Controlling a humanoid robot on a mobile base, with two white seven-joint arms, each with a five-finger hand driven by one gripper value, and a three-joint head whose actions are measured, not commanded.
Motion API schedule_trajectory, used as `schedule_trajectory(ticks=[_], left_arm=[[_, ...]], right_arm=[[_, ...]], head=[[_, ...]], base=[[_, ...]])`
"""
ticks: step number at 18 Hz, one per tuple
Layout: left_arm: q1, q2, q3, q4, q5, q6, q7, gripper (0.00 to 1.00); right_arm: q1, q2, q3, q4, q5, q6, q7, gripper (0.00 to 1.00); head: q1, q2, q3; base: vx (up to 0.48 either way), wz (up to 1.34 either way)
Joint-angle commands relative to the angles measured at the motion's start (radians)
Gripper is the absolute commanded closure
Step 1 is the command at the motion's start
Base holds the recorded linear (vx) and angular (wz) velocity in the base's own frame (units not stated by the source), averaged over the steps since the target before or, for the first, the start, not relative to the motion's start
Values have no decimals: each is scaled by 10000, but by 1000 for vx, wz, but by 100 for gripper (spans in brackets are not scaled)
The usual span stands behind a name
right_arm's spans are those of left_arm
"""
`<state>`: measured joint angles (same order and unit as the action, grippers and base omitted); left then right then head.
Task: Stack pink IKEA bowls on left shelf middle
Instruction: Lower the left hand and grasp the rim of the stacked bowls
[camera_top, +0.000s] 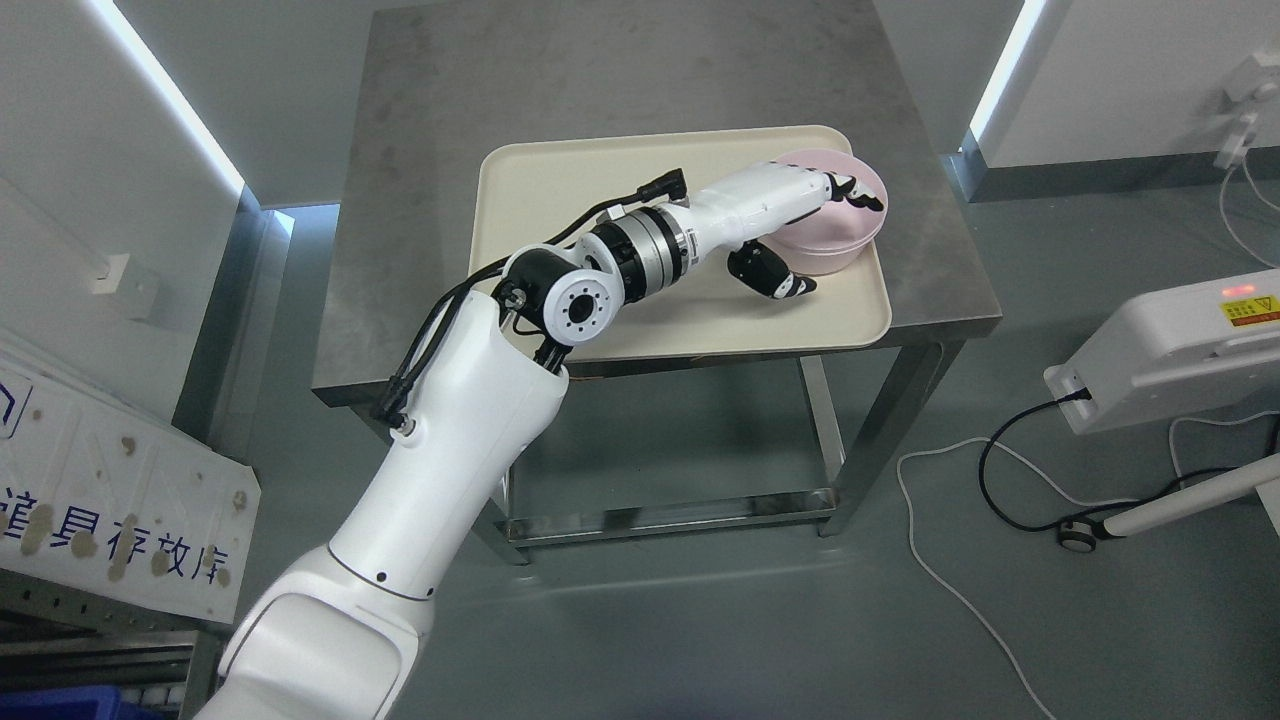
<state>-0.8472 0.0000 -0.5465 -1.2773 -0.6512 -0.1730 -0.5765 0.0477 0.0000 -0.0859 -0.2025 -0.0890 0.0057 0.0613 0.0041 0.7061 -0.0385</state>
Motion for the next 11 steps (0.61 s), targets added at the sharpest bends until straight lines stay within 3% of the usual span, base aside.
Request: schedule_trajectory(ticks=[1,7,11], left_arm=[[-133,174,-365,822,-1020,-64,58,44],[-287,174,-288,1007,-1296,-233,74,55],[-272,174,263,1023,-1296,-1044,74,86]], right_arm=[[-2,-175,0,0,0,66,0,0],[-2,-175,0,0,0,66,0,0],[-2,-175,0,0,0,66,0,0]], head=[[0,0,0],[0,0,0],[0,0,0]], base=[[0,0],[0,0],[0,0]])
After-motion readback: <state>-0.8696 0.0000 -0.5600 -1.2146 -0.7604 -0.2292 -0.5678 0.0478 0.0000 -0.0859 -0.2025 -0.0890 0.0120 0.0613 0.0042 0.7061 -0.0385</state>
